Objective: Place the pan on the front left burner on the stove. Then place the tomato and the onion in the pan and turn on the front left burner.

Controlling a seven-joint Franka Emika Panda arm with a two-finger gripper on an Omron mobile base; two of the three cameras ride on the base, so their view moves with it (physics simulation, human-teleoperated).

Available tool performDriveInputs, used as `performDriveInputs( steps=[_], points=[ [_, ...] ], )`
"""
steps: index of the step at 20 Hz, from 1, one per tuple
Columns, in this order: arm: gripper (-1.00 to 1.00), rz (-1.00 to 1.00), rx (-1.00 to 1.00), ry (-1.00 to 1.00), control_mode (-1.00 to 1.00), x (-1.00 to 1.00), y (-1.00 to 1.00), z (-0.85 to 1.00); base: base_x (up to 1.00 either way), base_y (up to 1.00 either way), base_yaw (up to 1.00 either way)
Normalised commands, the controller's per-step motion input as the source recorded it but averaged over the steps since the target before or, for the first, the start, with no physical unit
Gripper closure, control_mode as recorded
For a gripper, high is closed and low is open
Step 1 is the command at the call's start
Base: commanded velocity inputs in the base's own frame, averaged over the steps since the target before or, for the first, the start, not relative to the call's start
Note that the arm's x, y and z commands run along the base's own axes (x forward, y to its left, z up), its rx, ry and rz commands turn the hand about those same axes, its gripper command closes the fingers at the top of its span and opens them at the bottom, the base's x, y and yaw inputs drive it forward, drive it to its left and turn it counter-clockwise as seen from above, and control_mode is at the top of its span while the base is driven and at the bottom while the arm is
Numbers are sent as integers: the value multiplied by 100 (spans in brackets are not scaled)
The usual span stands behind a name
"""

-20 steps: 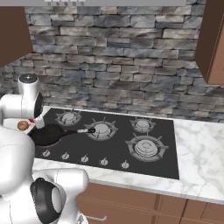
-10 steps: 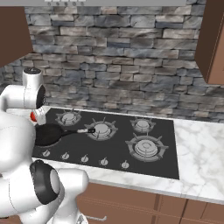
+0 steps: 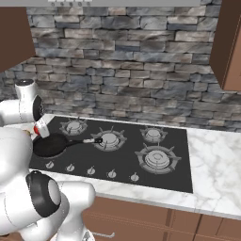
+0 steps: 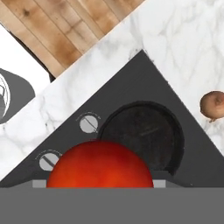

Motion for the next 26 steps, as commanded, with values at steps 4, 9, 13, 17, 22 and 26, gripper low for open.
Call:
performDriveInputs(
  steps=[4,9,13,17,22,26],
  points=[
    [100,0,0,-12,-100,10,0,-26,0,0,0],
    [100,0,0,-8,-100,24,0,-15,0,0,0],
    [100,0,0,-1,-100,27,0,-12,0,0,0],
    [100,0,-1,0,-100,17,14,-22,0,0,0],
    [100,0,-5,0,-100,12,32,-22,0,0,0],
    [100,0,-2,0,-100,12,7,-14,0,0,0]
  ],
)
